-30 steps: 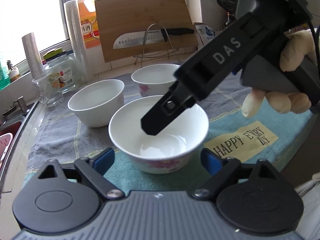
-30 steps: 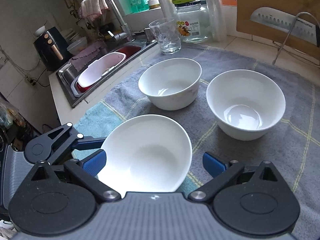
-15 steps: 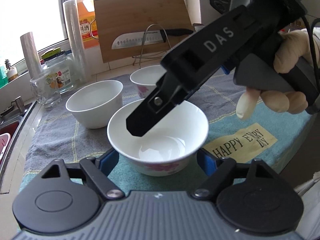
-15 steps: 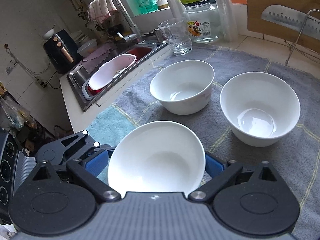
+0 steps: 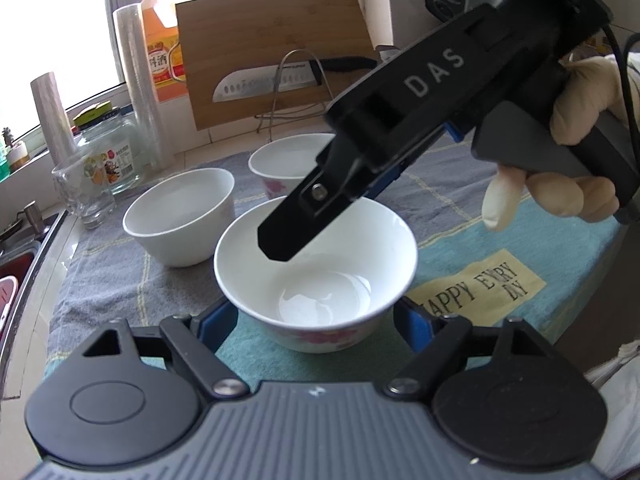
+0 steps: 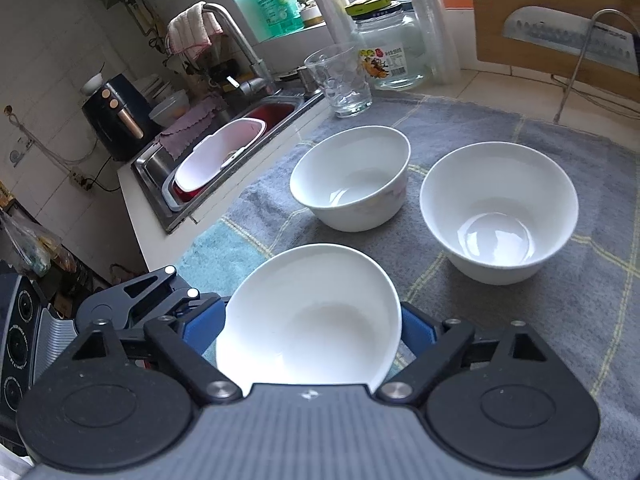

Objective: Organize plates and bowls

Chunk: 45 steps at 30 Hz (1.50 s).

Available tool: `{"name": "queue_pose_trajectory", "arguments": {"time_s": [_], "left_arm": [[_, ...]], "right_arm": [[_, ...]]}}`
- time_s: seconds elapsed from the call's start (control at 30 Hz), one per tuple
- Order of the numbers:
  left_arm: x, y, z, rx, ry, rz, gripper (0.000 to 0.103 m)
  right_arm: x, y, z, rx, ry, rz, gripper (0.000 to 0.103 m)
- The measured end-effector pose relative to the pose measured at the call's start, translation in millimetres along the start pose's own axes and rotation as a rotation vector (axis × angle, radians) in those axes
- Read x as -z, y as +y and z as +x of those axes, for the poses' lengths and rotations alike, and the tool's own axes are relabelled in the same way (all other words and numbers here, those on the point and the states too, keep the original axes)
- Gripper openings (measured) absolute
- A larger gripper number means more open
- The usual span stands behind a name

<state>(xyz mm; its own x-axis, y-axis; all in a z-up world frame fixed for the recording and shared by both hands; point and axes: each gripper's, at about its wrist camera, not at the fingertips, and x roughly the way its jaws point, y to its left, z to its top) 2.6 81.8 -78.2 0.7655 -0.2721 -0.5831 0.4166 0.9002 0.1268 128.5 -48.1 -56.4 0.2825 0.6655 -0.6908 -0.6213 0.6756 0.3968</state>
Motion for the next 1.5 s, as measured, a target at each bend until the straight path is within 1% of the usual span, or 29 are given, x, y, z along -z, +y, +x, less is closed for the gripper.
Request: {"name": "queue_pose_trajectory", "arguments": {"time_s": [0.17,0.3,0.7,0.93,1.17,1.5], "left_arm": [[-8.7,-8.2,1.2,0.022,-0.009,0.024,0.084],[-16.0,-16.7,4.9,0.054,-0.016,0.045,0.084],[-39.2,-52.3,24.4,0.183,-0.037,0.111,0.084],[-48.4,-70.6,36.2,0.239,-0.044,0.145,0.084],[-52.3,-78.0,45.3,0.258,-0.039,0.156,0.084],[-50.7,-74.9,46.4,0.255,-0.013,0.139,0.084]], "right_arm": [[4.9,-5.1,-14.2,0.022,-0.019,0.013,0.095],[11.8,-13.3,-28.9,0.047,-0.033,0.038,0.095],[41.3,-47.3,-80.3,0.155,-0.078,0.125,0.095],[54.1,-64.2,-100.2,0.202,-0.092,0.167,0.095],[59.9,-75.1,-106.1,0.216,-0.093,0.188,0.095],[61.1,-77.0,-100.1,0.202,-0.075,0.193,0.095]]}}
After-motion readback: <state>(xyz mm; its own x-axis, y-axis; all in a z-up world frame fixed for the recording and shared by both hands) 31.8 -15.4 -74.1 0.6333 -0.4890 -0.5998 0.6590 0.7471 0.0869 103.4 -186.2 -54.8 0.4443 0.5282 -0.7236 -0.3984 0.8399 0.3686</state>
